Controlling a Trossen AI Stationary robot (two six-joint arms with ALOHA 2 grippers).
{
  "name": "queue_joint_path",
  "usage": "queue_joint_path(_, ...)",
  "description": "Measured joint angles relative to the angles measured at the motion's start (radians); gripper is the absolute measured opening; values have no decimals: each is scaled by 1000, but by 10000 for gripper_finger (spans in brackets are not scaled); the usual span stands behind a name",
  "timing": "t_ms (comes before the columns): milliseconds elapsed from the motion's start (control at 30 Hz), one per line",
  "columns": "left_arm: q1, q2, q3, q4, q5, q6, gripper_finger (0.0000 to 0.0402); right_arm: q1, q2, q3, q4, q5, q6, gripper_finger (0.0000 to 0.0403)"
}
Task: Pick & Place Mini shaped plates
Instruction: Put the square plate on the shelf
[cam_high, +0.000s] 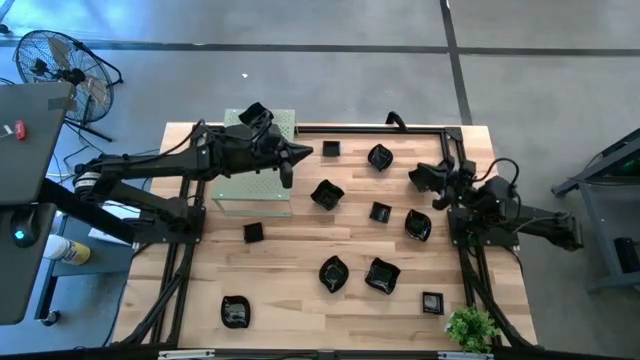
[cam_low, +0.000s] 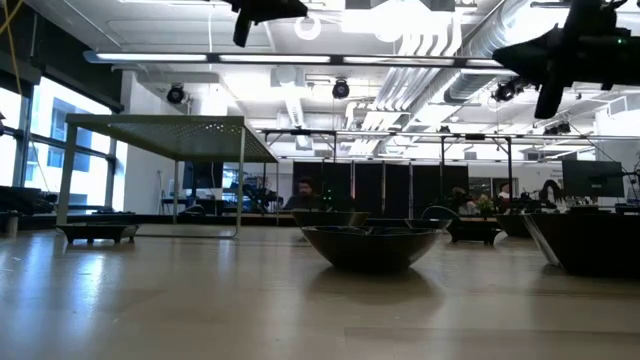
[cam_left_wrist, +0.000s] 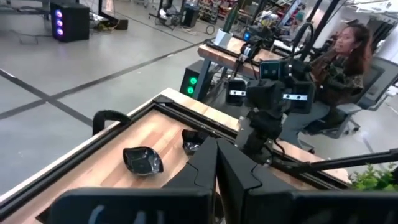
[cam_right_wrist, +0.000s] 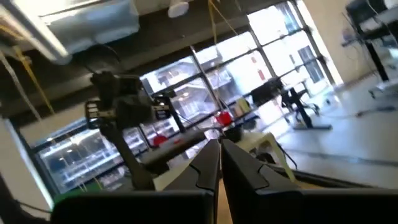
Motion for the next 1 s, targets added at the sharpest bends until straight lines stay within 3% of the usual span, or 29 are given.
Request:
queue_joint_path(433, 0, 7, 0, 24, 5, 25, 3, 0, 210, 252, -295, 12, -83, 2)
queue_joint_path(733, 0, 7, 0, 22, 12, 13, 3, 1, 398, 455, -671, -5, -28, 1)
queue_joint_path(1000, 0, 10, 1, 22, 68, -29, 3, 1, 541, 552, -771, -90, 3, 4)
